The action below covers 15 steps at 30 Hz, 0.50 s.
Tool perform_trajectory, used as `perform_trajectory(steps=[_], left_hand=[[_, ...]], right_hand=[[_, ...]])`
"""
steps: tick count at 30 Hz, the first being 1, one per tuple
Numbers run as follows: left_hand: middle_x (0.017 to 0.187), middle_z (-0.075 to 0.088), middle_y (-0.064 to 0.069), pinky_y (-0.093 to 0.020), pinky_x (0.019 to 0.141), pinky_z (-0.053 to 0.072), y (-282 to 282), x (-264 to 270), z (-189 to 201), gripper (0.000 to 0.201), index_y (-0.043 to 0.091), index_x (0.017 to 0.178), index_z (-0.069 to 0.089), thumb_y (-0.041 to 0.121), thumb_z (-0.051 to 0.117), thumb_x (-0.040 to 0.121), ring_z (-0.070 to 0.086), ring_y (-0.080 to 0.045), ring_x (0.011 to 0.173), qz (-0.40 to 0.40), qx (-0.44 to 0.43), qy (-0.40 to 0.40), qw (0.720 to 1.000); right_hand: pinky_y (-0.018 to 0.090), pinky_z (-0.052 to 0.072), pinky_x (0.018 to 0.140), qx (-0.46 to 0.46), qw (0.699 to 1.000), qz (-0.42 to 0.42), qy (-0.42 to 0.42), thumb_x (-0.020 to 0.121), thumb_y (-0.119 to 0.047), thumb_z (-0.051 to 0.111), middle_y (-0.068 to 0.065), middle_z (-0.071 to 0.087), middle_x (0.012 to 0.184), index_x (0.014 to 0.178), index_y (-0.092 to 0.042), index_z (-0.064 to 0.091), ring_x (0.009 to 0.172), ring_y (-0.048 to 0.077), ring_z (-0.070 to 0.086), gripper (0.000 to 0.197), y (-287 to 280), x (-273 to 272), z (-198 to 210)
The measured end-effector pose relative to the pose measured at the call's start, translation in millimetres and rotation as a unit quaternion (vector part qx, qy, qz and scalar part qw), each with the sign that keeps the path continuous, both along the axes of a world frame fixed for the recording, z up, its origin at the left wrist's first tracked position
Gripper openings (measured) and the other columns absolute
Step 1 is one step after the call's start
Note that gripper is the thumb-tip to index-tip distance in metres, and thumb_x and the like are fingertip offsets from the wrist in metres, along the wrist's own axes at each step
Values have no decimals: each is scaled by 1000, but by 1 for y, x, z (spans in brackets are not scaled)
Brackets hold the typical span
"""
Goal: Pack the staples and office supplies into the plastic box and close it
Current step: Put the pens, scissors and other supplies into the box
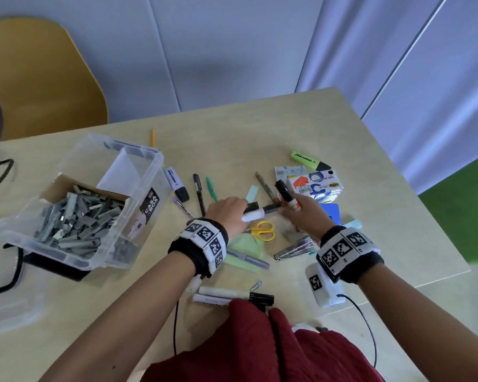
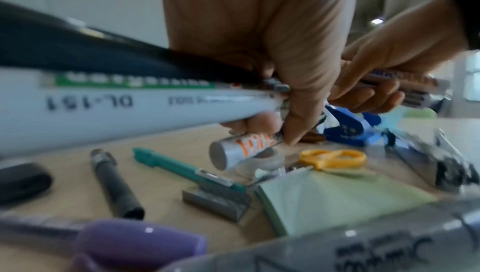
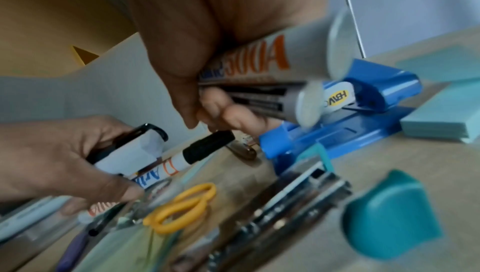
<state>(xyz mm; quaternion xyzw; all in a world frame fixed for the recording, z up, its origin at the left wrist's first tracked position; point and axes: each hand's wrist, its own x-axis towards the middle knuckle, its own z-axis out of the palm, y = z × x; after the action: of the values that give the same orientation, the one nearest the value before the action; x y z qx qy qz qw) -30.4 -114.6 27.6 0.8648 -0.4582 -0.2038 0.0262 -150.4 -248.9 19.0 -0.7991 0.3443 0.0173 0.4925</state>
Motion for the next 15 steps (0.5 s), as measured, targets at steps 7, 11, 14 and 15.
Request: perform_trajectory(steps=[7,11,14,15], left_hand=[[66,52,0,-31,61,44,27,21,22,10,14,77,52,14,62,79,54,-22,64,209,-213,201,933],[63,49,4,-18,54,38,40,36,42,14,13,78,50,12,63,80,49,-15,60,249,-273,189,910],[62,50,5,-7,43,35,56,52,56,12,13,80,51,10,63,80,48,-5,54,276,-299,184,895],[63,52,3,-6,42,36,62,58,60,11,13,81,53,10,63,80,50,-5,51,287,-309,187,887]], right_hand=[[20,29,40,137,978,-72,-139,91,-26,56,-3,49,47,64,-14,47,33,10,35,32,16,52,32],[19,29,40,199,963,-26,-181,90,-23,59,-7,50,49,65,-12,50,33,9,35,29,37,95,51],[19,29,40,239,950,16,-200,88,-19,61,1,48,59,65,-12,50,34,10,35,27,56,127,65],[19,29,39,250,946,26,-206,87,-18,62,6,45,63,66,-12,49,34,11,34,26,62,137,71]])
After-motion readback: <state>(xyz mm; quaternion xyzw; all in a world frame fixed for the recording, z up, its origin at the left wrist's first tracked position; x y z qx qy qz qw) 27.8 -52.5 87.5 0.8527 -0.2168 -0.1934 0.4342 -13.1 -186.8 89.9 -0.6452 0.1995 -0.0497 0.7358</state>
